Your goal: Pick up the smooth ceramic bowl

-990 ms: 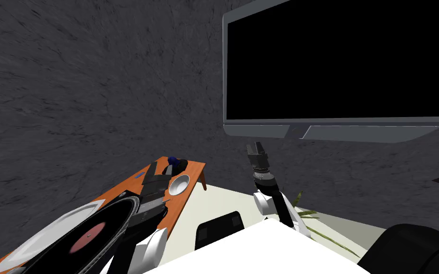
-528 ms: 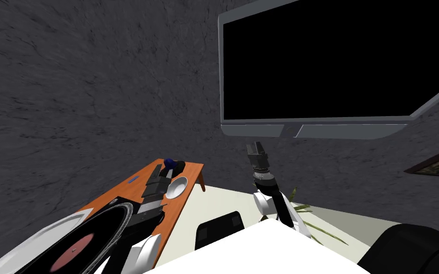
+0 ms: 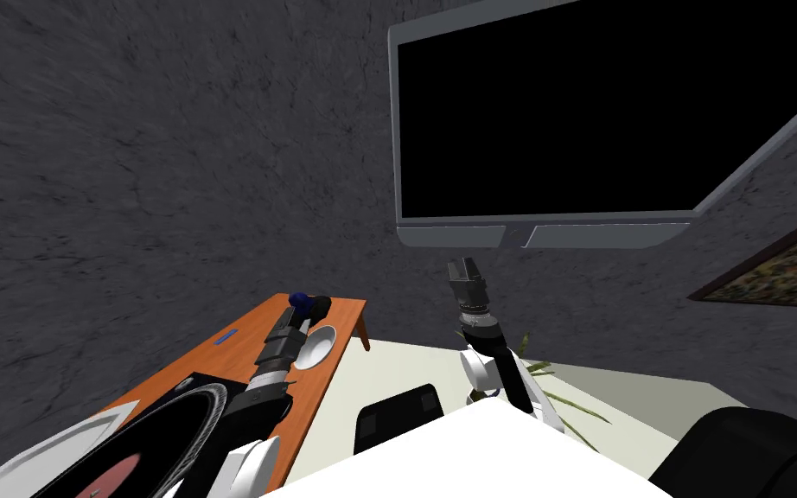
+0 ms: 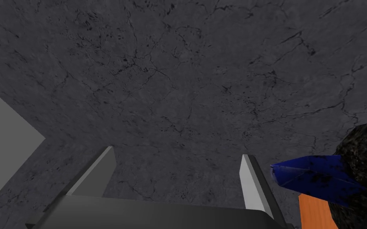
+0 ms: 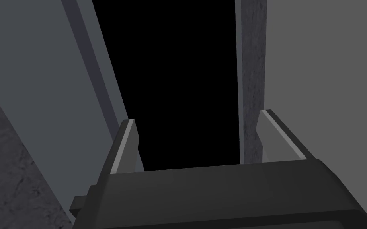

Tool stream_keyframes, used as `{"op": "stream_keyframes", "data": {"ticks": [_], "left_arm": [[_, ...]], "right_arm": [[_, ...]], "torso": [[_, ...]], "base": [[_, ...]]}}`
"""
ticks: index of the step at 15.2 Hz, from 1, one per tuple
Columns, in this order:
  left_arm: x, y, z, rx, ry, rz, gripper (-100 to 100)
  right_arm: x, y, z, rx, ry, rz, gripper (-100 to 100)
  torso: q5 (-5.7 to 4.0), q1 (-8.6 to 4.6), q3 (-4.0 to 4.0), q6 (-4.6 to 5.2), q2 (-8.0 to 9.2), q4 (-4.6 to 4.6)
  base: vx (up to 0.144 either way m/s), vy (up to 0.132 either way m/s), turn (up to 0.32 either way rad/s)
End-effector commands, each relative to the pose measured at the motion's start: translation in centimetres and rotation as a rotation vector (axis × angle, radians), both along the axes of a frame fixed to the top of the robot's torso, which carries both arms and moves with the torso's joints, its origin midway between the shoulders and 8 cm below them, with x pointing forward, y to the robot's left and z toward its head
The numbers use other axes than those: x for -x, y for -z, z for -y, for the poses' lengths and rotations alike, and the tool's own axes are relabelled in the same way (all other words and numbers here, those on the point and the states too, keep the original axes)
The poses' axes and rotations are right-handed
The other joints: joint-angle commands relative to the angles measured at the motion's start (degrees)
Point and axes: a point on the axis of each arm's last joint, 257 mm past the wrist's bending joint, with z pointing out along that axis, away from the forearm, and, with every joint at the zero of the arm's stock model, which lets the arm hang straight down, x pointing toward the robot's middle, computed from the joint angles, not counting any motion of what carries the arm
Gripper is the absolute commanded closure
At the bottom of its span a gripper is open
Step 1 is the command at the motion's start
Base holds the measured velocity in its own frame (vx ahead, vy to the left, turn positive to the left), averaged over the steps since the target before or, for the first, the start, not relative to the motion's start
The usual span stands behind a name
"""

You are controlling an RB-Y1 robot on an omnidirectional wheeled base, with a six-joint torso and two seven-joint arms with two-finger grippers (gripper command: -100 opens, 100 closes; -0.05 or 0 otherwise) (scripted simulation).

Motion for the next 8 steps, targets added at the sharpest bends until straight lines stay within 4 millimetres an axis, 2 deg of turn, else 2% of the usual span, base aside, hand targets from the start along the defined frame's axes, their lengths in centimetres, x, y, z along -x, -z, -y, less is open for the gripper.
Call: {"op": "stream_keyframes", "data": {"ticks": [1,2,3,4,5,6,7,8], "left_arm": [[-0.1,1.4,-0.6,0.004,-0.01,-0.044,-100],[-0.1,2.9,-1.4,0.011,-0.023,-0.091,-100],[-0.1,2.9,-1.4,0.011,-0.023,-0.091,-100],[0.0,4.3,-2.2,0.019,-0.036,-0.137,-100],[0.0,4.4,-2.2,0.019,-0.036,-0.14,-100],[0.2,5.9,-3.0,0.029,-0.05,-0.188,-100],[0.2,6.0,-3.0,0.029,-0.051,-0.19,-100],[0.5,7.6,-3.8,0.04,-0.066,-0.241,-100]], "right_arm": [[0.0,0.0,0.0,0.0,0.0,0.0,0],[0.0,0.0,0.0,0.0,0.0,0.0,0],[0.0,0.0,0.0,0.0,0.0,0.0,0],[0.0,0.0,0.0,0.0,0.0,0.0,0],[0.0,0.0,0.0,0.0,0.0,0.0,0],[0.0,0.0,0.0,0.0,0.0,0.0,0],[0.0,0.0,0.0,0.0,0.0,0.0,0],[0.0,0.0,0.0,0.0,0.0,0.0,0]], "torso": [[0.0,0.0,0.0,0.0,0.0,0.0],[0.0,0.0,0.0,-0.01,0.0,0.0],[0.0,0.0,0.0,-0.01,0.01,0.0],[0.0,0.0,0.01,-0.01,0.01,0.0],[0.0,0.0,0.01,-0.01,0.01,0.0],[0.0,0.0,0.01,-0.02,0.02,0.0],[0.0,0.01,0.01,0.0,0.01,0.0],[0.0,0.01,0.01,-0.01,0.01,0.0]], "base": [[0.006,0.018,-0.092],[0.006,0.018,-0.107],[0.005,0.018,-0.094],[0.006,0.018,-0.123],[0.005,0.02,-0.091],[0.004,0.019,-0.117],[0.005,0.018,-0.1],[0.007,0.018,-0.125]]}}
